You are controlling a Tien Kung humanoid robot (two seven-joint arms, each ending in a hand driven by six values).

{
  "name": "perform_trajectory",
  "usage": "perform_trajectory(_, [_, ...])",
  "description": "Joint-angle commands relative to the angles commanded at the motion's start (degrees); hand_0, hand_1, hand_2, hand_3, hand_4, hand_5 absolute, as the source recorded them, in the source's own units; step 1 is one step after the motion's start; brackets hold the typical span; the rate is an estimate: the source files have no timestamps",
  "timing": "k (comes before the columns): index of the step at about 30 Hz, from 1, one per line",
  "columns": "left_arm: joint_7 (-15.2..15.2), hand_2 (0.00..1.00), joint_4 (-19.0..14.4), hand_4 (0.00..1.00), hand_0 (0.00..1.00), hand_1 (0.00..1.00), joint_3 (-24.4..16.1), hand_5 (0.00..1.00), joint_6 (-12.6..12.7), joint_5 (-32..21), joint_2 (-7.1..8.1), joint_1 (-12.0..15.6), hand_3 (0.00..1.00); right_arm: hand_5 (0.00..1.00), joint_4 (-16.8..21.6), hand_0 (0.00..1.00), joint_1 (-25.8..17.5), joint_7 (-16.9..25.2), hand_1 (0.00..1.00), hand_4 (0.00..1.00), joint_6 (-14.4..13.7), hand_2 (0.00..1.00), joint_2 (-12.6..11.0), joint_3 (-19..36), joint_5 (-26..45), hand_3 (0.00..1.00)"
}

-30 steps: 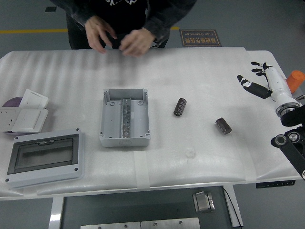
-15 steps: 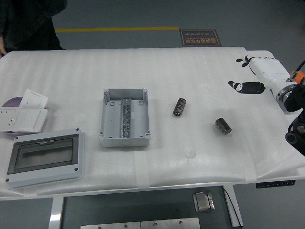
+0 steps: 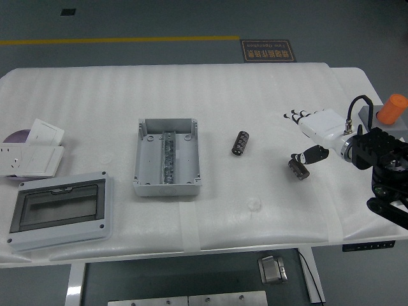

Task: Pick up the battery,place it into the box

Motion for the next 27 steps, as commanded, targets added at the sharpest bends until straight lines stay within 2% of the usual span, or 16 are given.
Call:
perform_trajectory(4, [0.05, 0.562, 0.0, 0.649, 0.673, 0.686, -0.11, 0.433, 0.02, 0.18, 0.01, 0.0, 0.583, 0.265, 0.38, 0.469, 1.11, -0.35, 0.631, 0.774, 1.16, 0.998, -0.1, -3.82, 0.45, 0.998])
perform_trajectory(12, [-0.01, 0.56, 0.0, 0.647, 0.672, 0.685, -0.09, 0.435, 0.06, 0.3, 0.07, -0.24, 0.583, 0.252, -0.65, 0.471, 3.42, -0.07, 0.63, 0.76, 2.05, 0.998, -0.42, -7.5, 1.25, 0.998])
perform_trajectory(27, [-0.41, 0.56, 0.0, 0.64, 0.671, 0.685, 0.13, 0.441, 0.28, 0.09, 0.24, -0.55, 0.582, 0.24, -6.9, 0.463, 6.4, 3.41, 0.614, 0.736, -0.69, 0.998, 1.74, -14.34, 2.21, 0.998])
